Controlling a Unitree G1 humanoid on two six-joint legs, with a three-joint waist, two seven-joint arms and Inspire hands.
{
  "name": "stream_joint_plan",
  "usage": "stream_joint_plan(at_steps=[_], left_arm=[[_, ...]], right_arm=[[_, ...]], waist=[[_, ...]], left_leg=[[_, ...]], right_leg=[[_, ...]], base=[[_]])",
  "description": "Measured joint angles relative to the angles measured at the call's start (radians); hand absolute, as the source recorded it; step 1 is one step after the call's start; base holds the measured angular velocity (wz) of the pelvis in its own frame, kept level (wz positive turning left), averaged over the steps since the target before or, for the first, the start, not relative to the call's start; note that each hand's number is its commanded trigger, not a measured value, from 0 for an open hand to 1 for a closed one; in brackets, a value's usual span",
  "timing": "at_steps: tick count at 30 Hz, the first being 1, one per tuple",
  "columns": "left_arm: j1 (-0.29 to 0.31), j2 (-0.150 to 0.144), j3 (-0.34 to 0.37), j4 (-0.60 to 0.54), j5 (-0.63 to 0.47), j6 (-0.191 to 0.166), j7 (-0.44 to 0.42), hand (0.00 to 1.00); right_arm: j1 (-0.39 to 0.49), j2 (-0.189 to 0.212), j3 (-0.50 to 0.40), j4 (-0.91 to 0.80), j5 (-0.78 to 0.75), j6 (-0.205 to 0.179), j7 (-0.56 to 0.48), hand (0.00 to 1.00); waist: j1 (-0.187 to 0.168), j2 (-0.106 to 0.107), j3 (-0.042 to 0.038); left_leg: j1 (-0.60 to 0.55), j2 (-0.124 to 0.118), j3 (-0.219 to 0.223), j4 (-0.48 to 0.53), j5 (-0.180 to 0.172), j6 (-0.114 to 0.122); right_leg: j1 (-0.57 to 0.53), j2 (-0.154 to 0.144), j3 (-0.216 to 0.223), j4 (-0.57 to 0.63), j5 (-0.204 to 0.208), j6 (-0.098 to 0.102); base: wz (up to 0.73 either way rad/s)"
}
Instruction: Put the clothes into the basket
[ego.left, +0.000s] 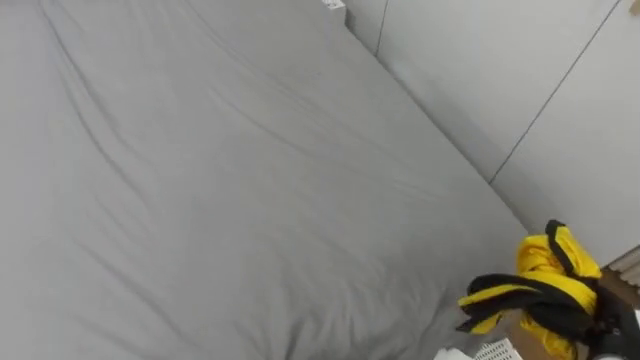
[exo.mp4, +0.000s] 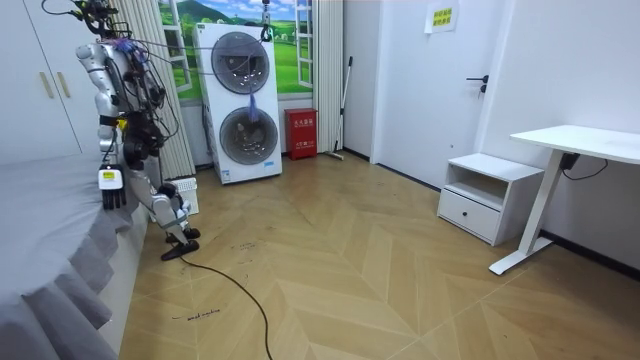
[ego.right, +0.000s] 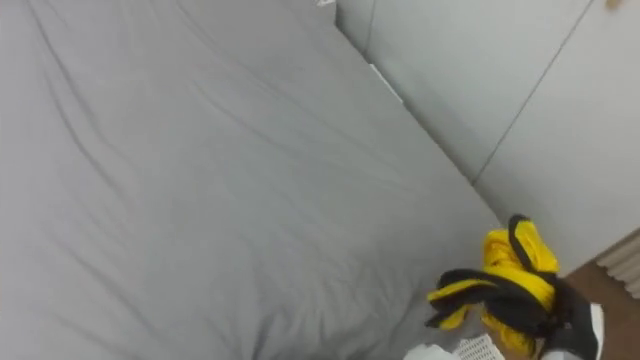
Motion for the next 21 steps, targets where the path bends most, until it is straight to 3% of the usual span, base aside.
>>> stream_joint_plan(at_steps=[4, 8, 13, 16, 21], left_arm=[[-0.002, 0.000, -0.004, 0.000, -0.013, 0.000, 0.001, 0.00], [-0.016, 0.005, -0.033, 0.001, -0.030, 0.000, 0.001, 0.00], [-0.058, 0.006, -0.088, 0.017, -0.062, -0.002, -0.002, 0.00], [-0.079, 0.013, -0.113, 0.026, -0.073, -0.008, 0.001, 0.00], [-0.133, 0.024, -0.190, 0.055, -0.180, -0.019, 0.009, 0.00]], right_arm=[[-0.005, -0.002, -0.020, 0.014, 0.008, -0.001, -0.016, 1.00], [-0.090, -0.022, -0.040, 0.151, 0.026, -0.006, -0.037, 1.00], [-0.167, -0.043, -0.041, 0.218, 0.023, -0.007, -0.070, 1.00], [-0.196, -0.043, -0.037, 0.246, 0.013, -0.007, -0.082, 1.00], [-0.266, -0.050, -0.016, 0.260, 0.025, -0.014, -0.123, 1.00]], waist=[[-0.024, 0.020, 0.0016], [-0.034, 0.039, 0.0018], [-0.040, 0.080, 0.0040], [-0.042, 0.087, 0.0043], [-0.046, 0.108, 0.0100]], left_leg=[[-0.040, 0.003, 0.011, 0.001, 0.000, 0.000], [-0.104, 0.004, 0.036, 0.009, 0.001, 0.002], [-0.205, -0.003, 0.058, 0.016, 0.014, 0.024], [-0.262, -0.004, 0.061, 0.031, 0.018, 0.030], [-0.346, -0.006, 0.078, 0.054, 0.025, 0.041]], right_leg=[[-0.049, 0.006, 0.021, 0.002, 0.019, 0.007], [-0.132, 0.011, 0.051, 0.026, 0.035, 0.014], [-0.269, 0.010, 0.075, 0.088, 0.044, 0.026], [-0.332, 0.009, 0.077, 0.114, 0.041, 0.029], [-0.441, 0.009, 0.095, 0.185, 0.041, 0.028]], base=[[-0.23], [-0.23], [-0.19], [-0.01], [-0.09]])
